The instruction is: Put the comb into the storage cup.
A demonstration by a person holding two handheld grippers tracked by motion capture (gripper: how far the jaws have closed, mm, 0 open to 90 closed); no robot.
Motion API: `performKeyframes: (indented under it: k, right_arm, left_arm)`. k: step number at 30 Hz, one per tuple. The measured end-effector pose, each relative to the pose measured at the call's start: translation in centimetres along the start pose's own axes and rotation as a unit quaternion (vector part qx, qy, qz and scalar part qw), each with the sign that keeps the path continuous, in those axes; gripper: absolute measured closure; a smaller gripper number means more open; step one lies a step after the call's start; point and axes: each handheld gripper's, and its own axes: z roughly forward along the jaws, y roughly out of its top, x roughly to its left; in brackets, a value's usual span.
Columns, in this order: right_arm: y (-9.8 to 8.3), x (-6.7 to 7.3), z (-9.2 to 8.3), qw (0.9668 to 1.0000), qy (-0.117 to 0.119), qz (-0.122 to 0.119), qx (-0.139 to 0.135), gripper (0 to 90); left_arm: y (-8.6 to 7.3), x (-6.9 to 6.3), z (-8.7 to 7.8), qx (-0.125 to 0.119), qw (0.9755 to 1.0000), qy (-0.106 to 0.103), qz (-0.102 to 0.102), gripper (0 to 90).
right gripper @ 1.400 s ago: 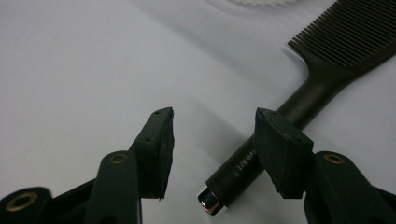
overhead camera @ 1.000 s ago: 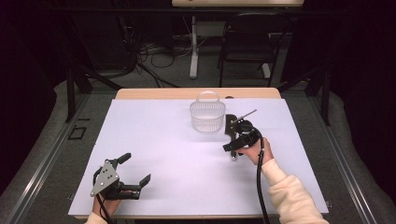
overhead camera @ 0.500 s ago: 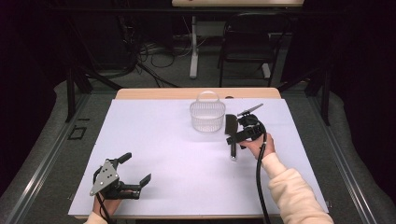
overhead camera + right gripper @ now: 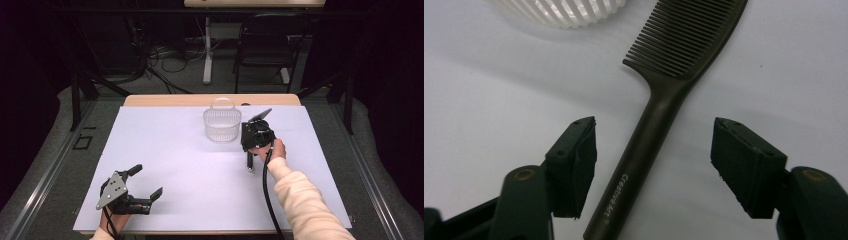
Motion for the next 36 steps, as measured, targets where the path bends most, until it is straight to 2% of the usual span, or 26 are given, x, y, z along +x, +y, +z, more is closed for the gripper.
performKeyframes:
  k: [3,4,9,11,14,18,20,21,23,27,32,36]
  right_arm:
    - [0.5,0.4,0.4,0.9998,-0.011,0.014,0.010,44.3]
    - [0.6,0.4,0.8,0.9994,-0.024,0.024,0.008,48.0]
    - [0.9,0.6,1.2,0.9988,-0.028,0.035,0.018,53.2]
    - [0.8,0.7,1.6,0.9988,-0.028,0.039,0.014,55.9]
    - [1.0,0.9,2.0,0.9979,-0.038,0.047,0.022,59.3]
    - [1.0,0.9,2.4,0.9970,-0.054,0.052,0.020,62.8]
    - [0.9,0.9,2.4,0.9957,-0.062,0.069,0.005,66.0]
    - [1.0,0.8,2.3,0.9955,-0.067,0.068,-0.001,67.0]
    - [0.9,0.7,2.8,0.9947,-0.061,0.081,0.016,67.2]
    - [0.9,0.6,3.0,0.9938,-0.067,0.087,0.017,69.7]
    - [0.9,0.5,3.1,0.9922,-0.068,0.104,0.008,71.9]
    - [0.7,-0.2,3.0,0.9907,-0.060,0.122,-0.004,72.4]
  left_arm:
    - [0.1,-0.3,0.1,-0.002,0.9999,-0.011,0.000,0.2]
    - [0.2,-0.4,0.1,-0.001,0.9999,-0.015,0.002,0.2]
    - [0.3,-0.7,0.0,-0.005,0.9996,-0.029,0.003,0.2]
    - [0.3,-0.8,0.1,-0.007,0.9995,-0.032,-0.001,0.2]
    - [0.3,-0.7,0.1,-0.007,0.9993,-0.037,-0.004,0.2]
    - [0.3,-0.8,0.0,-0.010,0.9991,-0.040,-0.005,0.2]
    - [0.4,-0.8,0.0,-0.011,0.9990,-0.042,-0.005,0.2]
    - [0.4,-0.8,0.0,-0.010,0.9990,-0.043,-0.006,0.2]
    - [0.4,-0.8,0.0,-0.011,0.9989,-0.044,-0.007,0.2]
    - [0.4,-0.8,0.0,-0.015,0.9988,-0.046,-0.006,0.2]
    - [0.4,-0.8,-0.1,-0.014,0.9988,-0.047,-0.006,0.2]
    - [0.4,-0.9,-0.1,-0.015,0.9987,-0.048,-0.006,0.2]
